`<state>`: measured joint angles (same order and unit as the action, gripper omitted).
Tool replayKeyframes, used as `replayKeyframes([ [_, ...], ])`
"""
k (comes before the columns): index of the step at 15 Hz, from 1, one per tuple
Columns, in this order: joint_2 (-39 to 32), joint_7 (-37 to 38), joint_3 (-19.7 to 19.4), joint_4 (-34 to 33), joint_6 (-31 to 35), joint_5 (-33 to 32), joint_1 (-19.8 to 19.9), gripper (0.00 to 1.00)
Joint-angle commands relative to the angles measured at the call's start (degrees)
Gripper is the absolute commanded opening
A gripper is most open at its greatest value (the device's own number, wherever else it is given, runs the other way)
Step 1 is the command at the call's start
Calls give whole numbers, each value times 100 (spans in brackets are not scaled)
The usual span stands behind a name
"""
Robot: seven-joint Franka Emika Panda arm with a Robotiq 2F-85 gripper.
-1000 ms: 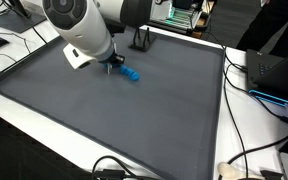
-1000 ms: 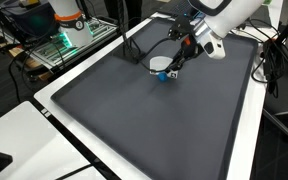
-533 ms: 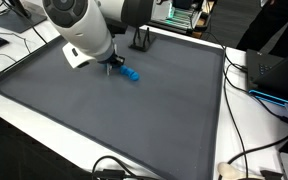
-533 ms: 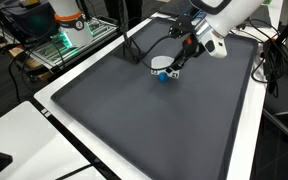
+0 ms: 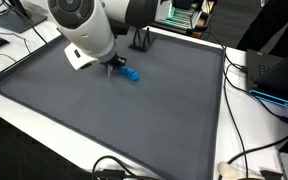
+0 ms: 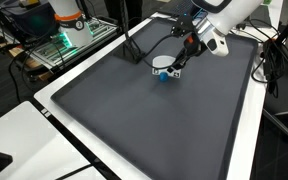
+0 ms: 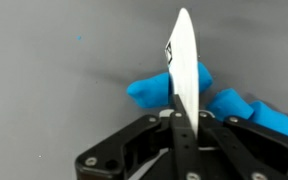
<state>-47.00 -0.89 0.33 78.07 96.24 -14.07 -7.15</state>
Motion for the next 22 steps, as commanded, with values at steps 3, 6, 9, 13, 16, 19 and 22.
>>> replayKeyframes([
  [3, 86, -176, 50, 409, 3, 39, 63, 1],
  [6, 195, -230, 57, 508, 7, 75, 105, 1],
  [9, 350, -416, 94, 635, -82, 141, 193, 1],
  [13, 524, -408, 61, 762, -158, 167, 247, 1],
  [16, 693, -391, 62, 840, -168, 174, 275, 1],
  [19, 901, -375, 73, 940, -173, 231, 314, 1],
  [22, 1121, -302, 76, 1037, -296, 412, 368, 1],
])
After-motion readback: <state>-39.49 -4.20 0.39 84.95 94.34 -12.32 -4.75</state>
